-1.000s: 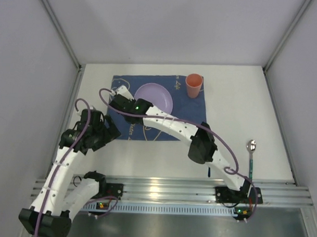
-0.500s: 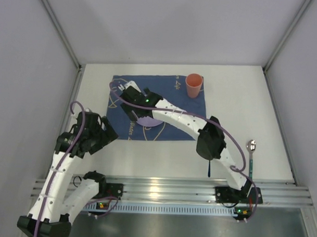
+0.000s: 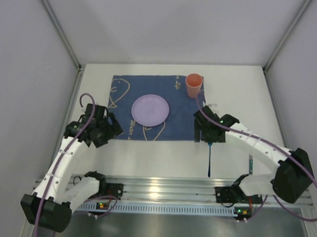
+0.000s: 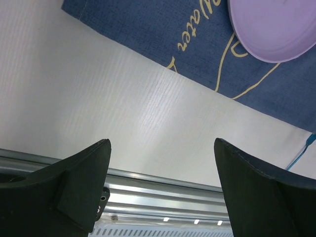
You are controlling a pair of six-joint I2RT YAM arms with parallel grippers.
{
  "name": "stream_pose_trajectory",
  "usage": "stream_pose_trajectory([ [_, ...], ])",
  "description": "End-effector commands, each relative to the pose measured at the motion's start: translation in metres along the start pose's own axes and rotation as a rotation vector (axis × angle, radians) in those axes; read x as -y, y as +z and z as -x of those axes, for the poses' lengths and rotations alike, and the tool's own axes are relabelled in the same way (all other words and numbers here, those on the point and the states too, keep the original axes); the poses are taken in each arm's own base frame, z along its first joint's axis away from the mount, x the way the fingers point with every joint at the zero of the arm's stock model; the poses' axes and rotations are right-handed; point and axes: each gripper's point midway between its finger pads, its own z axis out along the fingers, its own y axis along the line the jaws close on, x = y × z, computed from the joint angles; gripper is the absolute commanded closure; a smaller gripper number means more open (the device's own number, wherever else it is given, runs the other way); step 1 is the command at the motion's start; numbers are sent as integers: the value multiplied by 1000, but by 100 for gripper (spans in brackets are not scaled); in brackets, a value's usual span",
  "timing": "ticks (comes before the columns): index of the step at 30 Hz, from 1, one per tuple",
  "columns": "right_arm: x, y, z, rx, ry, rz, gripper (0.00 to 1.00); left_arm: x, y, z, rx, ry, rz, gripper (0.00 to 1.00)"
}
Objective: Set the dinner table for one person
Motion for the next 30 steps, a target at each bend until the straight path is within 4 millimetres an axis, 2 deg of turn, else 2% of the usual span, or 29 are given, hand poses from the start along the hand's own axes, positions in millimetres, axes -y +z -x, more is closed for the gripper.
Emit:
stream_pose_trajectory([
  [1,6,34,-66,-238,138,2,20,17,6,6,15,19,-63,10],
  [4,13,51,-79,-285,169,-22,26,22,4,7,13,23,-71,10],
  [5,13,57,-83,-303,168,-31,32,24,3,8,15,26,-76,10],
  [9,15,79,-90,-334,223,-19,37,27,-5,11,30,36,-80,10],
  [16,19,106,-106,-369,257,-39,49,14,-16,2,34,37,-57,10],
  [17,16,110,-104,-353,277,-19,55,10,-17,-1,25,36,-46,10],
  [18,21,113,-114,-370,291,-29,58,9,-20,-1,31,35,-49,10],
  [19,21,114,-114,-366,299,-26,62,7,-21,-2,31,34,-43,10],
  [20,24,115,-113,-347,292,-42,73,6,-22,-1,37,32,-41,10],
  [22,26,114,-114,-341,288,-43,82,2,-25,-3,42,30,-33,10],
  [23,29,114,-115,-343,282,-57,92,0,-25,-4,41,31,-30,10],
  [24,32,113,-119,-358,272,-71,97,-1,-25,-5,46,29,-30,10],
  [25,34,112,-120,-363,262,-81,100,-2,-23,-6,41,25,-28,10],
  [27,42,109,-122,-363,250,-116,100,-3,-17,-13,21,27,-33,10],
  [30,48,98,-111,-325,255,-138,100,4,-8,-16,10,42,-80,10],
])
